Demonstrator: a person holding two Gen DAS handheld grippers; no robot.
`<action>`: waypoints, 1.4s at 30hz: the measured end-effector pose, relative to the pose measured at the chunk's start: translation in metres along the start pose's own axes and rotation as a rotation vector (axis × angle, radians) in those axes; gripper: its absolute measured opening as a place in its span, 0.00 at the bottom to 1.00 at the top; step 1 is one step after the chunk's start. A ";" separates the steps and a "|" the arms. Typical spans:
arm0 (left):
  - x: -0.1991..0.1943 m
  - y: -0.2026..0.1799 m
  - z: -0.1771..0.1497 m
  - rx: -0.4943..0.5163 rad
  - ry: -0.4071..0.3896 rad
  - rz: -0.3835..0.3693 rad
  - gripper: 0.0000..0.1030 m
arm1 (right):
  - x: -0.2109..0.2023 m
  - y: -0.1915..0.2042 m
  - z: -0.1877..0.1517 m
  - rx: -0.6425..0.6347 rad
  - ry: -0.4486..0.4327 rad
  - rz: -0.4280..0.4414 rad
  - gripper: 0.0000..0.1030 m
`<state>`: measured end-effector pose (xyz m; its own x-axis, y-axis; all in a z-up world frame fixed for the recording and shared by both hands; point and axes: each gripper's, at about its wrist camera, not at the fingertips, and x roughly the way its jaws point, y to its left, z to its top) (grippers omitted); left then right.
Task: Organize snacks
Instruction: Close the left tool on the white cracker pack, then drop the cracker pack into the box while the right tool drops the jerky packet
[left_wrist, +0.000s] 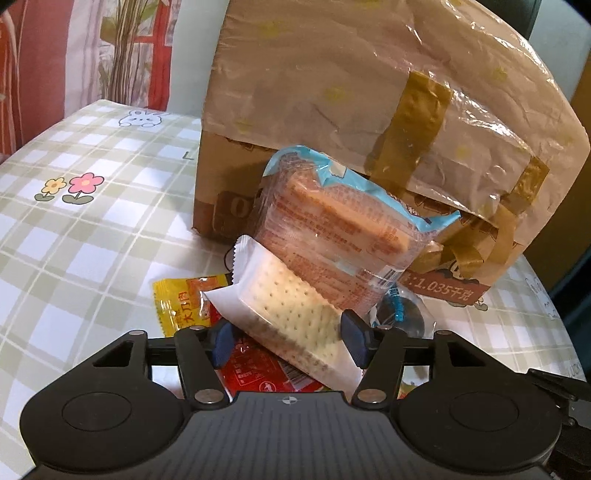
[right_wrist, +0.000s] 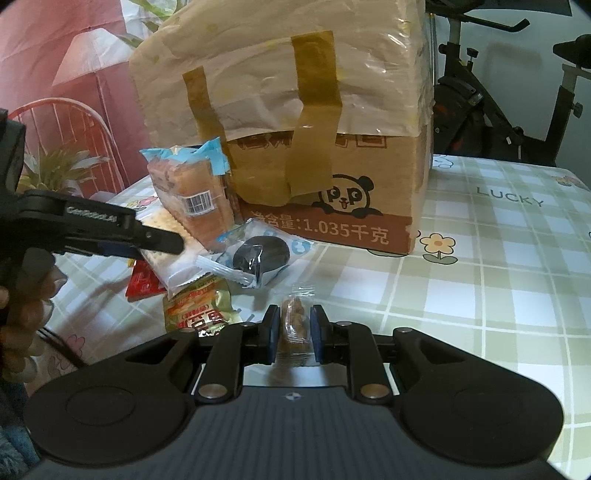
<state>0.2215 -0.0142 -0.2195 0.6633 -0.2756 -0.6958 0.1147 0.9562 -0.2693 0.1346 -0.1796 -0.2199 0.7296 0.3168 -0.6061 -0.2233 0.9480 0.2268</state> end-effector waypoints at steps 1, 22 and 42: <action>-0.002 0.001 0.000 -0.002 -0.009 -0.004 0.54 | 0.000 0.000 0.000 0.000 0.000 0.000 0.19; -0.031 -0.012 -0.013 0.199 -0.097 0.010 0.20 | -0.001 0.000 0.001 0.010 0.000 -0.006 0.19; -0.068 -0.005 -0.004 0.173 -0.192 -0.024 0.20 | -0.015 -0.007 0.004 0.052 -0.056 -0.020 0.19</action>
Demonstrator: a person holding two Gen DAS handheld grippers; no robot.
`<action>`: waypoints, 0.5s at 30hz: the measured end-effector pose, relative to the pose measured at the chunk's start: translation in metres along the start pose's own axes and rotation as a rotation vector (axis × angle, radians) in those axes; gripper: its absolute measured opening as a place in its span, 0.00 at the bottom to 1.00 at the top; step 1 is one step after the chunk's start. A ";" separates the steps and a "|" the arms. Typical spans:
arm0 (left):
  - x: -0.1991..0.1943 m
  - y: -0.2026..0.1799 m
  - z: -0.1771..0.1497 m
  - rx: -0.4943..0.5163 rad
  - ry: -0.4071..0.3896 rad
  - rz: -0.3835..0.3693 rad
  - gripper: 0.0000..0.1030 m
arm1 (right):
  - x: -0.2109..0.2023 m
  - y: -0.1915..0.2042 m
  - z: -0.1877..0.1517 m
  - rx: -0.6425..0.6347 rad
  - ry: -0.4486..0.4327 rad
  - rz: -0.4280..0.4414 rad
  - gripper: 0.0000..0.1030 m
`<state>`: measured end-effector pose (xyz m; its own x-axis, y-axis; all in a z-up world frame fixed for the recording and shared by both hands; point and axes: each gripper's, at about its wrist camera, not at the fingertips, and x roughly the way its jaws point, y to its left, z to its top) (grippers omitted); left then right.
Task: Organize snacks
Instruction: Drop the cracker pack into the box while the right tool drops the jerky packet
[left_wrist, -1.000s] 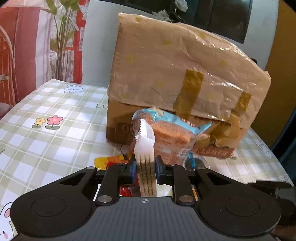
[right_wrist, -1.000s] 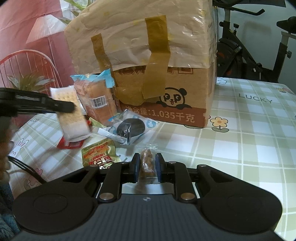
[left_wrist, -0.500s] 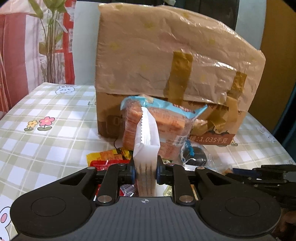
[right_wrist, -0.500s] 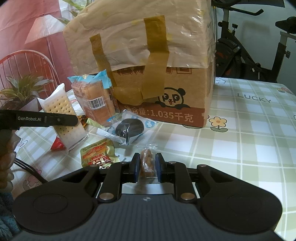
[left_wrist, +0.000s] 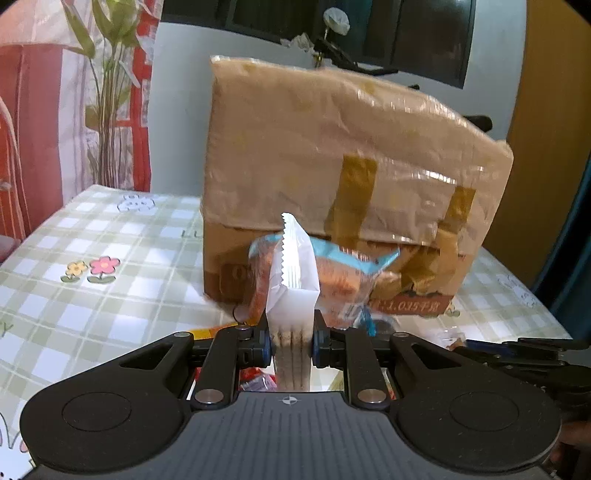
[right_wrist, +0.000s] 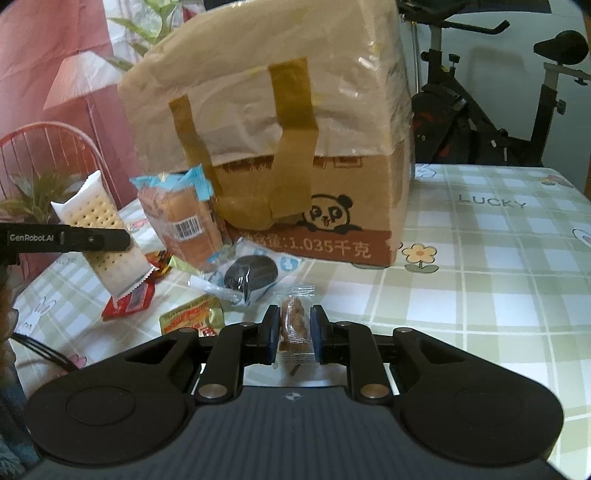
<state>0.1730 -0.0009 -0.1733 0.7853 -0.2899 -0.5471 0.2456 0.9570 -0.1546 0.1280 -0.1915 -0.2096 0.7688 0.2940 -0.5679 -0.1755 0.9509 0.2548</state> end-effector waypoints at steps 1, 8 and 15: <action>-0.002 0.000 0.002 -0.002 -0.007 0.000 0.20 | -0.002 0.000 0.001 0.000 -0.005 -0.001 0.19; -0.018 0.000 0.019 0.003 -0.068 -0.001 0.20 | -0.023 0.007 0.021 -0.028 -0.085 0.004 0.19; -0.042 -0.003 0.050 0.025 -0.179 -0.026 0.20 | -0.050 0.019 0.057 -0.058 -0.210 0.041 0.19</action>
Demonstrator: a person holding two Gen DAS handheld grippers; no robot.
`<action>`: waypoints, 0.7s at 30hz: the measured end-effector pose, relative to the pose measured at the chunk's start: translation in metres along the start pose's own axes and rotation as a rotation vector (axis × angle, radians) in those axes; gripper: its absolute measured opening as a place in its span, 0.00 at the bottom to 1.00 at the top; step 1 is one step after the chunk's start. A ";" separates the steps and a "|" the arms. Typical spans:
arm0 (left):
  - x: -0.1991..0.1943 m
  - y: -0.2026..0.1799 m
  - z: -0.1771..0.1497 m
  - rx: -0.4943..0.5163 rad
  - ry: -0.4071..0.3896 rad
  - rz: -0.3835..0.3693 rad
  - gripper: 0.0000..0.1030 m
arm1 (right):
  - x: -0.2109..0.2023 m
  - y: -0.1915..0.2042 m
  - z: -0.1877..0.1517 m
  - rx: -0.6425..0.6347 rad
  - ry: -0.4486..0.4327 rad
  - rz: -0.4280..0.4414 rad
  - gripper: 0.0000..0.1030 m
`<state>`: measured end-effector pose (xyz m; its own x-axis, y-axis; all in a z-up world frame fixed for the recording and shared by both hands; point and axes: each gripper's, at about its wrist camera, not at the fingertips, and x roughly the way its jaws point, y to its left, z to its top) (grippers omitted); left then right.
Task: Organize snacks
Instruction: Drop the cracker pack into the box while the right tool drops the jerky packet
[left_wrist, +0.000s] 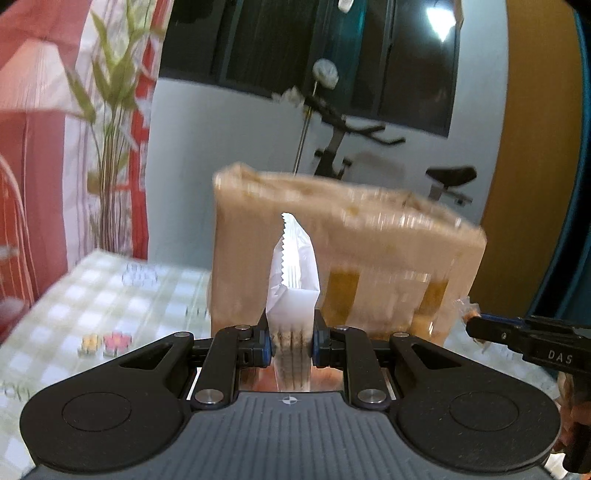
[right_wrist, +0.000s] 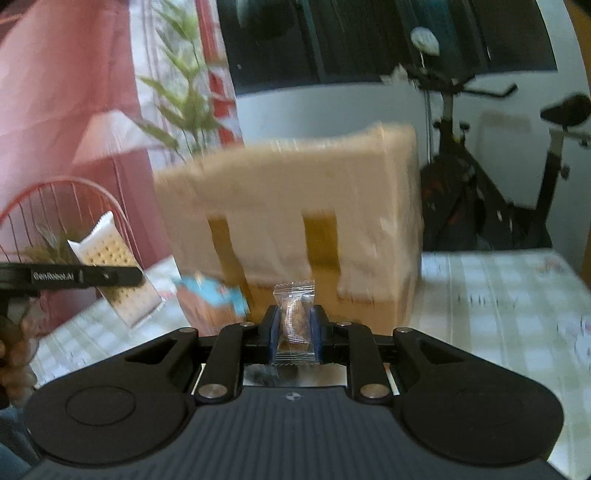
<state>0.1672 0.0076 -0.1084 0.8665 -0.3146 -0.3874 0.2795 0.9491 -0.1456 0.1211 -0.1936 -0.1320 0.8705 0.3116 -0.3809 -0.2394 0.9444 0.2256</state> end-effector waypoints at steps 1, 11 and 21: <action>-0.002 -0.001 0.005 0.004 -0.014 -0.003 0.20 | -0.002 0.002 0.007 -0.006 -0.019 0.007 0.19; -0.004 -0.013 0.069 0.034 -0.167 -0.042 0.20 | -0.004 0.018 0.080 -0.077 -0.171 0.066 0.19; 0.065 -0.015 0.128 0.046 -0.174 -0.031 0.20 | 0.055 0.001 0.139 -0.094 -0.142 0.000 0.19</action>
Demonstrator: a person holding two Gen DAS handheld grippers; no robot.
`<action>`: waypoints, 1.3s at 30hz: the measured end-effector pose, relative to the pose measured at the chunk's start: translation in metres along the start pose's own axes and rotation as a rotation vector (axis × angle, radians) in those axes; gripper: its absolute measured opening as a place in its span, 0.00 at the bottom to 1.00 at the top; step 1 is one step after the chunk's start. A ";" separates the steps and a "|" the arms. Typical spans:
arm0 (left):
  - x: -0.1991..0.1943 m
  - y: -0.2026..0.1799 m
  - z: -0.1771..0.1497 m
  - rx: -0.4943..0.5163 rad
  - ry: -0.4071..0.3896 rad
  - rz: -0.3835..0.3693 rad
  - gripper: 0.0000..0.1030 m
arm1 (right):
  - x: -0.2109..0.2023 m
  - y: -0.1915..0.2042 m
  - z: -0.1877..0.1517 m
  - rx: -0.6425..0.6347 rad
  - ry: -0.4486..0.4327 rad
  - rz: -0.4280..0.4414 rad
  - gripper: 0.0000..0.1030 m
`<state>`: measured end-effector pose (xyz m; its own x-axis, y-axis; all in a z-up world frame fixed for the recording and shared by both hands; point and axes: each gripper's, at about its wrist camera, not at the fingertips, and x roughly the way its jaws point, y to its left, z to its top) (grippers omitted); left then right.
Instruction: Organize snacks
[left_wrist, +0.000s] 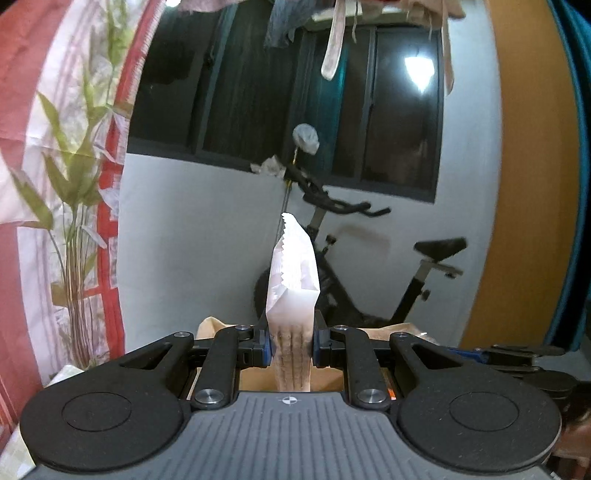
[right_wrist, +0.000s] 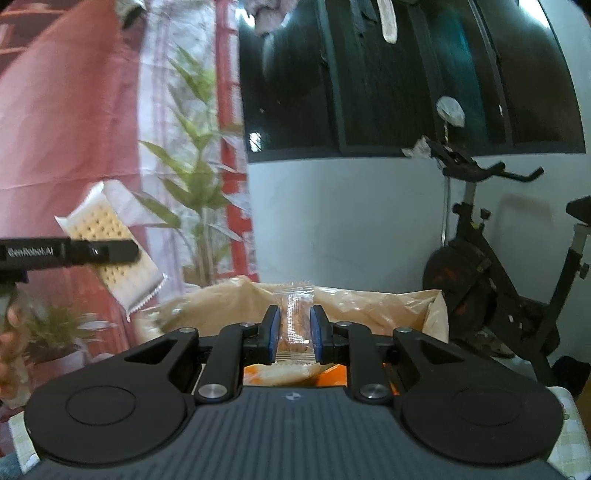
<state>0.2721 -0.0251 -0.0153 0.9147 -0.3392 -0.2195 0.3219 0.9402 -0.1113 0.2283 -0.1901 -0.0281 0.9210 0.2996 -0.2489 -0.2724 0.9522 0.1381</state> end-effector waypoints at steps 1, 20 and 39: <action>0.010 -0.001 0.000 0.009 0.013 0.016 0.20 | 0.009 -0.002 0.002 -0.001 0.014 -0.018 0.19; 0.008 0.004 -0.008 0.053 0.110 0.022 0.67 | 0.008 -0.017 -0.008 0.036 0.071 -0.093 0.45; -0.079 0.044 -0.065 -0.066 0.189 0.048 0.66 | -0.053 0.012 -0.052 -0.014 0.059 -0.023 0.45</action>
<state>0.1978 0.0415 -0.0658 0.8644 -0.3001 -0.4035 0.2568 0.9533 -0.1588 0.1622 -0.1911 -0.0628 0.9090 0.2806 -0.3080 -0.2559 0.9594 0.1187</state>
